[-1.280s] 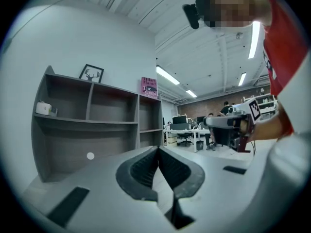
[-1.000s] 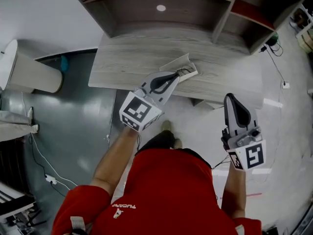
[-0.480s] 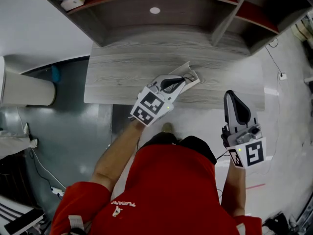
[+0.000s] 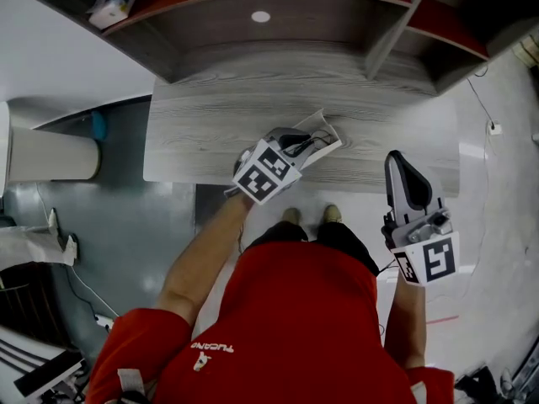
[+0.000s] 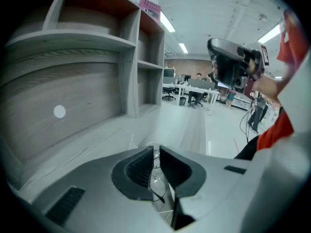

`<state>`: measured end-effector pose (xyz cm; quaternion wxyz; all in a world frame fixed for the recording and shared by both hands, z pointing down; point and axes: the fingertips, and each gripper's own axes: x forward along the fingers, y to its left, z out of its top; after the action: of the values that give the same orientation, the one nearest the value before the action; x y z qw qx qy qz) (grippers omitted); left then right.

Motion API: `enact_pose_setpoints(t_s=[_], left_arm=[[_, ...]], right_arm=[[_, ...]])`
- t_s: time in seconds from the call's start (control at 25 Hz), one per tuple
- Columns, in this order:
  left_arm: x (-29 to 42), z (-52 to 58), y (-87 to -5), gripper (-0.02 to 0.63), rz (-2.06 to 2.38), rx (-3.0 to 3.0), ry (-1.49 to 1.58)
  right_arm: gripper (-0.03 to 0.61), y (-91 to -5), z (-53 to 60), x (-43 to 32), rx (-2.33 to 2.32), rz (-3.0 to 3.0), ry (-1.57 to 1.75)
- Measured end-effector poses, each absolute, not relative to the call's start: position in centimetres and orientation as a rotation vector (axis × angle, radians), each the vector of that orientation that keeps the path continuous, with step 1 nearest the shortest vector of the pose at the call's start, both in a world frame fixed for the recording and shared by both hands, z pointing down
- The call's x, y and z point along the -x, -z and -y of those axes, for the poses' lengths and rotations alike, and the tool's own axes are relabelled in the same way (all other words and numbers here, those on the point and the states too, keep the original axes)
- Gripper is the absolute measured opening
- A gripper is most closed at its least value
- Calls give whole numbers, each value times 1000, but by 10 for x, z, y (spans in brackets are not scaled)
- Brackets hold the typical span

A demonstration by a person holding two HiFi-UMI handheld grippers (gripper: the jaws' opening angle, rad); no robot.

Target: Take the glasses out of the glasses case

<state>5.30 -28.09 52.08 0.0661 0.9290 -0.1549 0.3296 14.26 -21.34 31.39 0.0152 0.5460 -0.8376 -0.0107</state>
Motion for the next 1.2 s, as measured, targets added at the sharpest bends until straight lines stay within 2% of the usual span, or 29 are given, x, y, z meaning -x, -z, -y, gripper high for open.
enact_pose_setpoints(t_s=[0.12, 0.24, 0.44, 0.84, 1.2], left_arm=[[-55, 286, -533, 15, 478, -2753, -1072], [-57, 290, -545, 89, 473, -2707, -1158], [-63, 294, -561, 117, 422, -2665, -1293], [-59, 297, -593, 140, 269, -2530, -1574], [-58, 291, -609, 146, 199, -2457, -1681]], right_arm=[[5, -317, 218, -152, -1672, 2625, 15], [5, -323, 220, -159, -1654, 2643, -10], [5, -330, 223, -173, -1640, 2653, -42], [5, -343, 223, -195, -1650, 2642, -93], [5, -351, 224, -205, -1656, 2635, -122]])
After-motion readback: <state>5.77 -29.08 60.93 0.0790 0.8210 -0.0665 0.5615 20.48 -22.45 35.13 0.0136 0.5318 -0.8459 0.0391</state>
